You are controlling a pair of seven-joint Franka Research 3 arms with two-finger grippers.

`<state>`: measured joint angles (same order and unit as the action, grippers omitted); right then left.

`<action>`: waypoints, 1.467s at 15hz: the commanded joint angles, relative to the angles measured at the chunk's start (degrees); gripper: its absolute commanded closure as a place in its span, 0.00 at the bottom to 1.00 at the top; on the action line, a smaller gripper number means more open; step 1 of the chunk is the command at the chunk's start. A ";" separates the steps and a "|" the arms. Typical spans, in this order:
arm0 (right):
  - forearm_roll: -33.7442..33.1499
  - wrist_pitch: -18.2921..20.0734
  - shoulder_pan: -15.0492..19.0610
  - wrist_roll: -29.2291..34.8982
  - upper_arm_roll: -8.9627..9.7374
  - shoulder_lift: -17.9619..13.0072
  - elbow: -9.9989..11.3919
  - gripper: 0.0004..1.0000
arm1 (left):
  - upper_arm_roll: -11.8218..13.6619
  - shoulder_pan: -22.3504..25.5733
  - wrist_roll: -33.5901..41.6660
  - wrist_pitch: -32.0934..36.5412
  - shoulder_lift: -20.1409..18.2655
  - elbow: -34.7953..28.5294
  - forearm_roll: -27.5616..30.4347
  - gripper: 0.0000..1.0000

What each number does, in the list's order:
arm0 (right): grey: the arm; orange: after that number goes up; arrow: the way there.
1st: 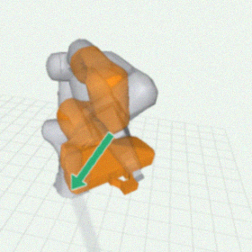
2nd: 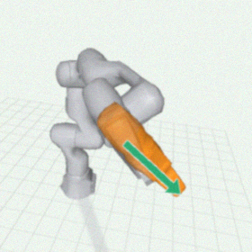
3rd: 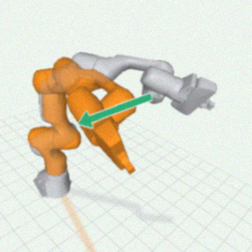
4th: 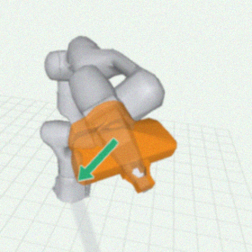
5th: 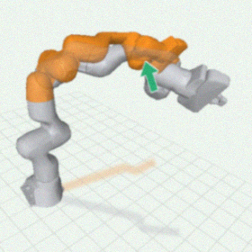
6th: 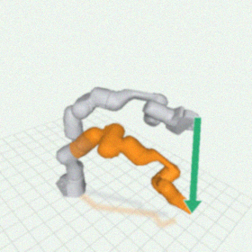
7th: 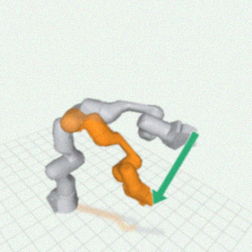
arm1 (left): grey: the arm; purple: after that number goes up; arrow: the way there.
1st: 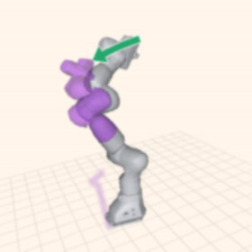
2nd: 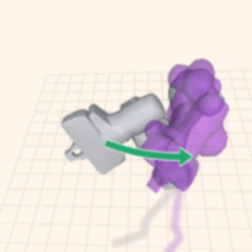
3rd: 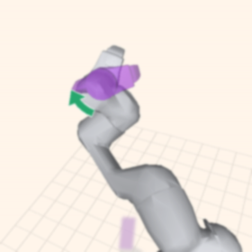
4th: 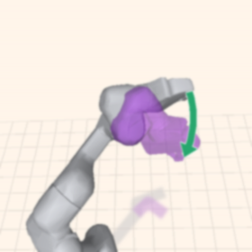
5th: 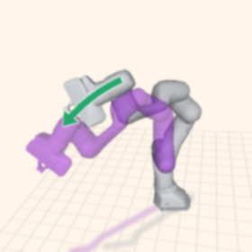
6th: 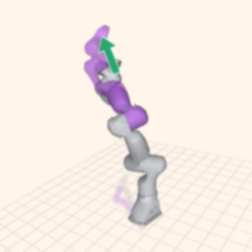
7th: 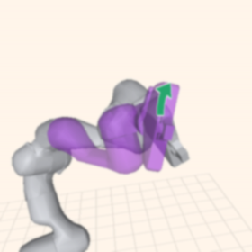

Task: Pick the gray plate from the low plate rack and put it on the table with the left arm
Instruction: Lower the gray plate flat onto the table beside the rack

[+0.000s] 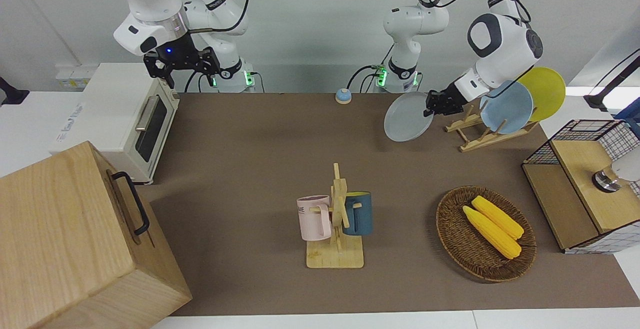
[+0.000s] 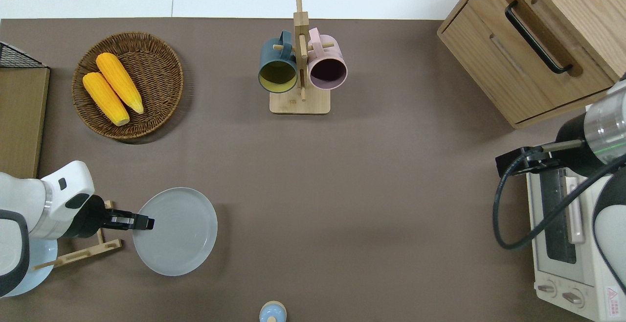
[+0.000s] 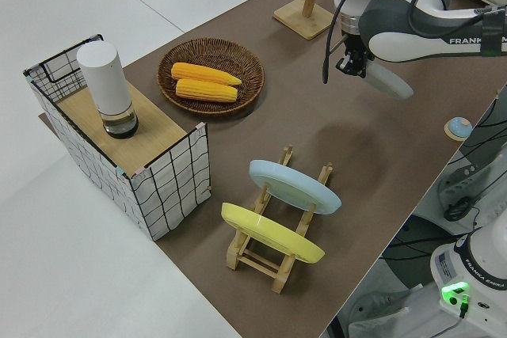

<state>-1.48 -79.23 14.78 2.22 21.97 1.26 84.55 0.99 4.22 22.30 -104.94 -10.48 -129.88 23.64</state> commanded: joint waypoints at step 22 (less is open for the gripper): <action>-0.37 0.66 1.40 0.68 1.15 -0.12 -0.43 0.02 | 0.59 2.81 6.53 -6.06 4.86 -3.45 2.64 0.51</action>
<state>-1.48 -79.23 14.78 2.22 21.97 1.26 84.55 1.52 6.64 27.91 -110.12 -5.74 -133.36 26.07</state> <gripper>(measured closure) 0.013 0.533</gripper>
